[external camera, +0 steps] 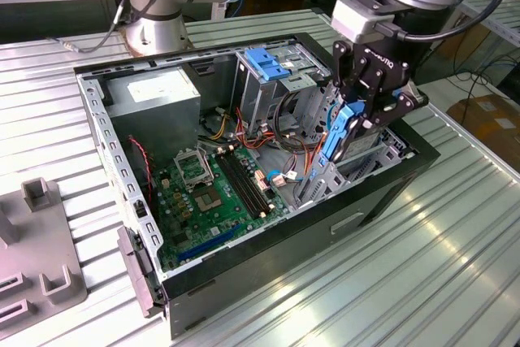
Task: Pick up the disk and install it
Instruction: 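Insert the disk into the insertion slot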
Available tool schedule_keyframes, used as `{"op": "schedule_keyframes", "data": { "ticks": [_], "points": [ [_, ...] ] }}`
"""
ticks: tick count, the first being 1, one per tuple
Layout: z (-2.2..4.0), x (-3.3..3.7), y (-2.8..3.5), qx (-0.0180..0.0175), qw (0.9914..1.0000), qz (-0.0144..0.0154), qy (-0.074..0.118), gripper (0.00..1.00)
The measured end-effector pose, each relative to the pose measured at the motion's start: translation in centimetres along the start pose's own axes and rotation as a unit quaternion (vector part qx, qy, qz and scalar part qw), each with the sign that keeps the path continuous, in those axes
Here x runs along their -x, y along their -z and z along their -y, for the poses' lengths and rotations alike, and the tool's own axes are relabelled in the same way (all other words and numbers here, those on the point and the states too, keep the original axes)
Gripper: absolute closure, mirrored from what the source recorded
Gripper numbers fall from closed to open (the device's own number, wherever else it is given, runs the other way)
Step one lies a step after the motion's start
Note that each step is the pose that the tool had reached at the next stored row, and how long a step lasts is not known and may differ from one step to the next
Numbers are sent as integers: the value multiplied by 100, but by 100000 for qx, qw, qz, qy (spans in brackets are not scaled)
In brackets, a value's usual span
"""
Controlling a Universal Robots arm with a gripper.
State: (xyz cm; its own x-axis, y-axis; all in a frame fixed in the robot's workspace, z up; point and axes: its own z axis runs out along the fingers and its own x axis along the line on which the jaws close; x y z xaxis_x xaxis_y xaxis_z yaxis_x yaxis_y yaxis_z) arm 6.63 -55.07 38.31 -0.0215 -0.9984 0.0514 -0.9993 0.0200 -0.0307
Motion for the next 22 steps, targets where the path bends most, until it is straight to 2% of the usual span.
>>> {"op": "schedule_keyframes", "data": {
  "ticks": [22],
  "points": [
    [-7,10,-232,2,100000,-7,-1,64]
  ]
}}
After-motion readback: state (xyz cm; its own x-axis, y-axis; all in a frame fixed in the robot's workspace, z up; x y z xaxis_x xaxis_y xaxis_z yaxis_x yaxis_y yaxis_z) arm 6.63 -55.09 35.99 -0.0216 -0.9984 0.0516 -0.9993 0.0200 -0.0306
